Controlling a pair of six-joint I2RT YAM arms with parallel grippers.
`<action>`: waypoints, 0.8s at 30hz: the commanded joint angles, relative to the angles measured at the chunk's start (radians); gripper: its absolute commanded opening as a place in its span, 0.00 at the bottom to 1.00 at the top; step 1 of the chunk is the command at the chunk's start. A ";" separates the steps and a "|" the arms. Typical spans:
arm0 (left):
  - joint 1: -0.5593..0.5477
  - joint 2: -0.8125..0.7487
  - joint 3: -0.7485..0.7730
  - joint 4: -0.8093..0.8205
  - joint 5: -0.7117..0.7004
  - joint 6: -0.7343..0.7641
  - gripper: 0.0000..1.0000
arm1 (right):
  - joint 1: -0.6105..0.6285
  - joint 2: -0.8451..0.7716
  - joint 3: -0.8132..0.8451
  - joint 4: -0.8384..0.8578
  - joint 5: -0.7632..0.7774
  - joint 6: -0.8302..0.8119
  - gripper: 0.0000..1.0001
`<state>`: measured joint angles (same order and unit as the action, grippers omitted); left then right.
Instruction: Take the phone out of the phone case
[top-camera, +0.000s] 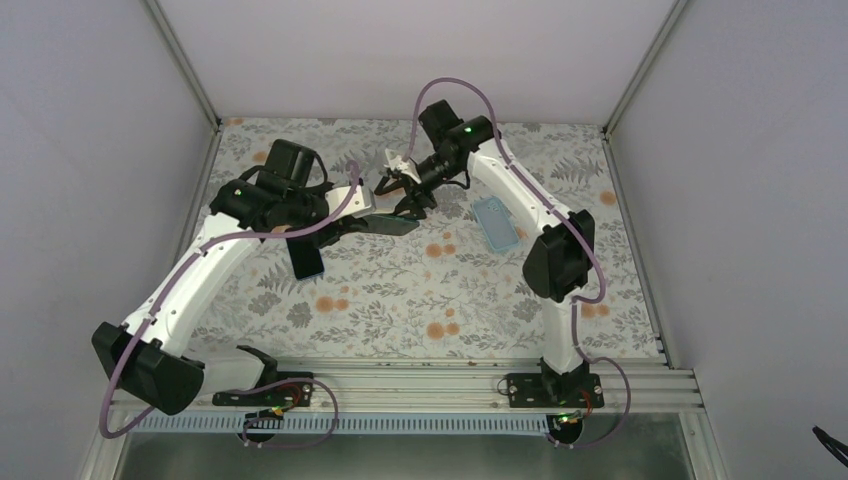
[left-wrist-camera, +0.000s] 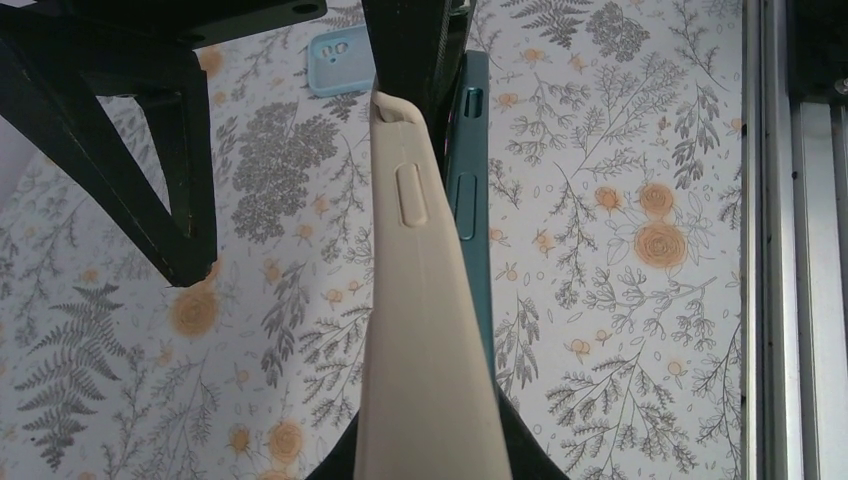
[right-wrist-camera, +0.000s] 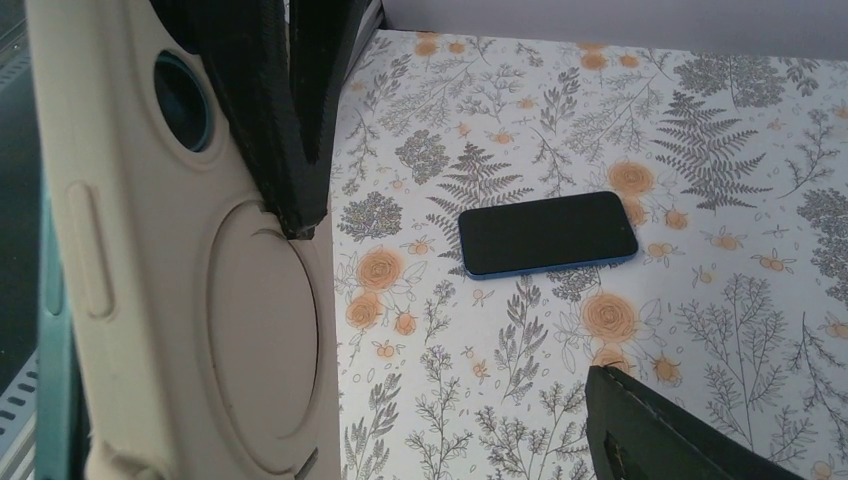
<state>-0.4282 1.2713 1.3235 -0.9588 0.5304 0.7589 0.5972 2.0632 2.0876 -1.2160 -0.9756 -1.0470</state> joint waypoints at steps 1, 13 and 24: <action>-0.005 0.050 0.021 0.571 -0.074 -0.065 0.02 | 0.228 -0.027 -0.019 -0.070 -0.400 0.116 0.74; 0.116 0.076 0.062 0.748 -0.124 -0.203 0.02 | 0.325 -0.071 -0.108 -0.070 -0.326 0.083 0.71; 0.210 0.076 0.072 0.781 -0.097 -0.276 0.02 | 0.328 -0.110 -0.128 -0.070 -0.291 0.088 0.41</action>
<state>-0.2977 1.2922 1.3239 -1.1339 0.5873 0.6910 0.6899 2.0563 1.9732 -1.1004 -0.9474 -0.9989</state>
